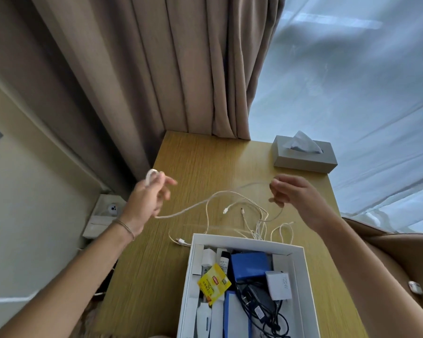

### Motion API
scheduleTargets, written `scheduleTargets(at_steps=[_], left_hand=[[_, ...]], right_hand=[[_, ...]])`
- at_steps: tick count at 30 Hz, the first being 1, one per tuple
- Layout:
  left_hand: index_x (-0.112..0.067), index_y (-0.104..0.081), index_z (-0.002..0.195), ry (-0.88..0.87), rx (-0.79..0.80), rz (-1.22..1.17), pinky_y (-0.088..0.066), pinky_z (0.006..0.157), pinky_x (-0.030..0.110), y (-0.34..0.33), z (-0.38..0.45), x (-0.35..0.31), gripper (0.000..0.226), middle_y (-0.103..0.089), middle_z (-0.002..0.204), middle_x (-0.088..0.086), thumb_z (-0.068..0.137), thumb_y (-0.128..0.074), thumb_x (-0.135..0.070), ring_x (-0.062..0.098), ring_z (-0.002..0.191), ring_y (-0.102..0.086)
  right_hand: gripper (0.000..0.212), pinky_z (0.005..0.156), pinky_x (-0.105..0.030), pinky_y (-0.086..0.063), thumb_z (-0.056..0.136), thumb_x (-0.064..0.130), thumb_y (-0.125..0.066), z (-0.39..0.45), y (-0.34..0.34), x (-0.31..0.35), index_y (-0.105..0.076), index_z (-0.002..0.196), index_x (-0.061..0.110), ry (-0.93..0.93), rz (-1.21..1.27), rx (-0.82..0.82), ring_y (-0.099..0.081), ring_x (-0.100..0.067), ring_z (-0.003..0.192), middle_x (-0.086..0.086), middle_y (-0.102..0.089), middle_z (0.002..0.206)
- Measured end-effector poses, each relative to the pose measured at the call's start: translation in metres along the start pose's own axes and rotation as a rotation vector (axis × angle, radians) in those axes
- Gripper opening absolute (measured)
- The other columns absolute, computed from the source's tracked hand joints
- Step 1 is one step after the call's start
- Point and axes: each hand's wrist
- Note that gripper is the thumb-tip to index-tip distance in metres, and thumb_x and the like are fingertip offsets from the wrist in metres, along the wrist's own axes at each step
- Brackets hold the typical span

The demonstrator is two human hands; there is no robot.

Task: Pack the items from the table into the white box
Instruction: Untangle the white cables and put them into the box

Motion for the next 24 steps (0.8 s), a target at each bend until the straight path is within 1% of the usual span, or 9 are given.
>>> scheduleTargets(at_steps=[3, 6, 9, 11, 13, 15, 17, 21, 24], left_hand=[[-0.025, -0.069, 0.118, -0.027, 0.258, 0.048, -0.029, 0.039, 0.016, -0.036, -0.015, -0.008, 0.049, -0.069, 0.091, 0.0, 0.103, -0.028, -0.049, 0.006, 0.049, -0.037], [-0.019, -0.068, 0.113, -0.077, 0.35, 0.022, -0.03, 0.042, 0.016, -0.072, -0.026, -0.021, 0.055, -0.068, 0.09, 0.004, 0.099, -0.029, -0.056, 0.004, 0.05, -0.041], [-0.015, -0.062, 0.077, -0.171, 0.153, 0.072, -0.033, 0.046, 0.014, -0.087, -0.03, -0.026, 0.046, -0.054, 0.056, -0.01, 0.097, -0.045, -0.053, 0.001, 0.046, -0.041], [-0.018, -0.059, 0.067, -0.163, 0.043, 0.038, -0.032, 0.046, 0.016, -0.083, -0.028, -0.026, 0.044, -0.047, 0.053, -0.01, 0.1, -0.047, -0.045, 0.003, 0.045, -0.039], [-0.021, -0.067, 0.069, -0.093, 0.086, -0.038, -0.031, 0.043, 0.016, -0.079, -0.028, -0.029, 0.045, -0.047, 0.058, -0.005, 0.099, -0.048, -0.049, 0.004, 0.045, -0.037], [-0.02, -0.066, 0.066, -0.003, 0.129, 0.041, -0.03, 0.04, 0.017, -0.078, -0.029, -0.031, 0.05, -0.045, 0.054, -0.005, 0.09, -0.054, -0.062, 0.006, 0.041, -0.035], [-0.019, -0.061, 0.063, 0.06, 0.13, 0.105, -0.031, 0.041, 0.018, -0.083, -0.032, -0.029, 0.049, -0.044, 0.051, -0.006, 0.089, -0.058, -0.061, 0.006, 0.039, -0.035], [-0.018, -0.058, 0.064, 0.047, -0.043, -0.071, -0.04, 0.047, 0.023, -0.093, -0.035, -0.026, 0.041, -0.056, 0.057, -0.003, 0.101, -0.05, -0.034, 0.01, 0.049, -0.048], [-0.015, -0.049, 0.065, 0.122, -0.086, -0.551, -0.057, 0.066, 0.028, -0.08, -0.027, -0.029, 0.045, -0.06, 0.058, 0.004, 0.105, -0.041, -0.032, 0.019, 0.064, -0.065]], right_hand=[[0.025, 0.061, -0.025, -0.044, 0.101, 0.016, -0.054, 0.005, -0.031, 0.021, -0.064, 0.079, 0.013, 0.049, 0.029, 0.133, -0.044, -0.013, 0.058, 0.004, -0.047, 0.063], [0.022, 0.055, -0.025, -0.044, 0.101, 0.015, -0.056, 0.009, -0.071, 0.031, -0.065, 0.082, 0.008, 0.069, -0.202, 0.186, -0.049, -0.013, 0.055, 0.004, -0.058, 0.061], [0.026, 0.052, -0.026, -0.046, 0.1, 0.018, -0.059, 0.008, -0.086, 0.033, -0.066, 0.078, 0.007, 0.103, -0.299, 0.126, -0.05, -0.012, 0.05, 0.003, -0.062, 0.058], [0.028, 0.053, -0.027, -0.044, 0.1, 0.023, -0.06, 0.004, -0.086, 0.03, -0.066, 0.074, 0.013, 0.102, -0.393, 0.102, -0.048, -0.01, 0.047, 0.006, -0.056, 0.053], [0.028, 0.054, -0.032, -0.041, 0.101, 0.024, -0.059, -0.001, -0.087, 0.026, -0.067, 0.075, 0.017, 0.102, -0.461, 0.108, -0.046, -0.01, 0.048, 0.007, -0.053, 0.053], [0.025, 0.052, -0.033, -0.04, 0.101, 0.024, -0.058, -0.005, -0.089, 0.022, -0.069, 0.08, 0.016, 0.135, -0.479, 0.084, -0.045, -0.012, 0.049, 0.005, -0.054, 0.055], [0.022, 0.051, -0.031, -0.041, 0.1, 0.025, -0.06, -0.009, -0.093, 0.022, -0.071, 0.083, 0.017, 0.183, -0.499, 0.055, -0.046, -0.011, 0.049, -0.001, -0.06, 0.059], [0.027, 0.049, -0.02, -0.039, 0.1, 0.029, -0.058, -0.013, -0.105, 0.017, -0.066, 0.075, 0.027, 0.192, -0.684, 0.156, -0.048, -0.004, 0.047, 0.004, -0.059, 0.058], [0.032, 0.05, -0.017, -0.037, 0.102, 0.028, -0.054, -0.016, -0.094, 0.005, -0.063, 0.071, 0.03, 0.102, -0.646, 0.181, -0.044, -0.003, 0.049, 0.011, -0.054, 0.057]])
Point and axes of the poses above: each hand's wrist, its own z-axis towards the middle knuckle, its own y-axis out of the back of the hand, x = y × z
